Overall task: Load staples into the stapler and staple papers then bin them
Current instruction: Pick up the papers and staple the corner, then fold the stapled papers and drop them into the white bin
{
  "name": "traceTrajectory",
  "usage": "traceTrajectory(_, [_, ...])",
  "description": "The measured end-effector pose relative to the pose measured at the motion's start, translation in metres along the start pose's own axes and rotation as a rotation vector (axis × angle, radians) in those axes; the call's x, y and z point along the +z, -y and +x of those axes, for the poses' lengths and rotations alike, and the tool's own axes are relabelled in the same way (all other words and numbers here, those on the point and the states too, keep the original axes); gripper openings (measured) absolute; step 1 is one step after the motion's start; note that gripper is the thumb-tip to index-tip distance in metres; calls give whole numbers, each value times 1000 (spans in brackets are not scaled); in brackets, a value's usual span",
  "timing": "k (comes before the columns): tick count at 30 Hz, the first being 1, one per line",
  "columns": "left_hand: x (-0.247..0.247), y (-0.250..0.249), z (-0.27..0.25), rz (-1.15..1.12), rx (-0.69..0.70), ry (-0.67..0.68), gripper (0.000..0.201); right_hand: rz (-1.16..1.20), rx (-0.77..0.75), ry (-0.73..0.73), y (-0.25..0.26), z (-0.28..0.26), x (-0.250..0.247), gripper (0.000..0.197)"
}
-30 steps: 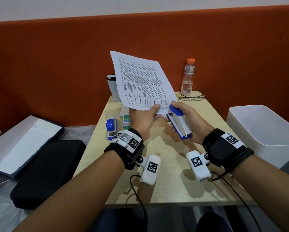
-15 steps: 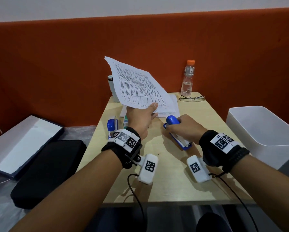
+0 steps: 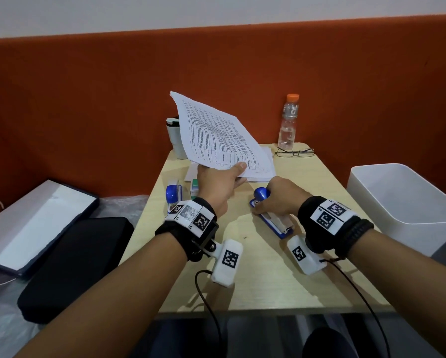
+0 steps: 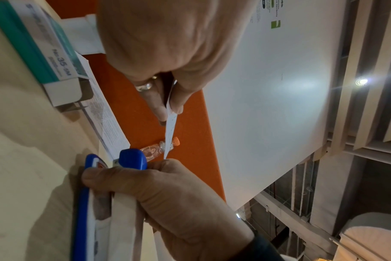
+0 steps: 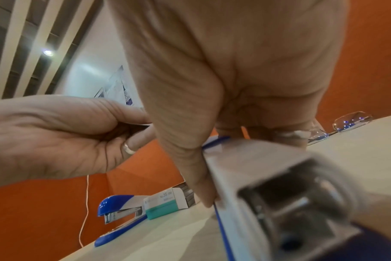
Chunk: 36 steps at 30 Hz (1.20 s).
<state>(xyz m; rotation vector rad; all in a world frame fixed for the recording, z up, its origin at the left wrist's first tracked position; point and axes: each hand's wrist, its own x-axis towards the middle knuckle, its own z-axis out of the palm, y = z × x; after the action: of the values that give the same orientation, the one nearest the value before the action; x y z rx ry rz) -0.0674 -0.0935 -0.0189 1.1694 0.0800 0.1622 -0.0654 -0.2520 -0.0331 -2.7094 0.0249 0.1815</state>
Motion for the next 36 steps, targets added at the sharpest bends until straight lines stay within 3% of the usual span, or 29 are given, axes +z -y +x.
traceTrajectory(8, [-1,3,-2,-14,-5,8,63,-97,-57,31,4,-6,-6,47])
traceTrajectory(14, [1,-13,-10,-11,-29,15,49,-183,47,-102,-3,-24,-35,75])
traceTrajectory(16, [3,-22,-15,-9,-49,32,33,-94,-63,-243,-10,-29,-42,75])
traceTrajectory(19, [7,-38,-25,-23,-73,40,20,140,-411,-442,-16,-30,-45,68])
traceTrajectory(21, [9,-46,-30,-24,-89,37,13,133,-599,-545,-16,-28,-47,41])
traceTrajectory(23, [13,-55,-34,-44,-114,59,6,226,-691,-626,-16,-25,-50,16])
traceTrajectory(26, [16,-66,-39,28,-112,125,31,420,-697,-654,-17,-21,-54,9])
traceTrajectory(28, [14,-67,-43,259,45,131,34,490,-643,-621,-18,-21,-57,8])
traceTrajectory(31, [6,-62,-42,779,605,-11,20,553,-569,-558,-20,-20,-61,9])
traceTrajectory(33, [3,-60,-39,995,927,-78,18,574,-540,-498,-22,-20,-61,13])
traceTrajectory(35, [6,-60,-36,1148,1100,-86,14,618,-537,-444,-23,-20,-60,17])
traceTrajectory(36, [7,-59,-35,1225,1119,-87,16,649,-538,-417,-24,-20,-59,19])
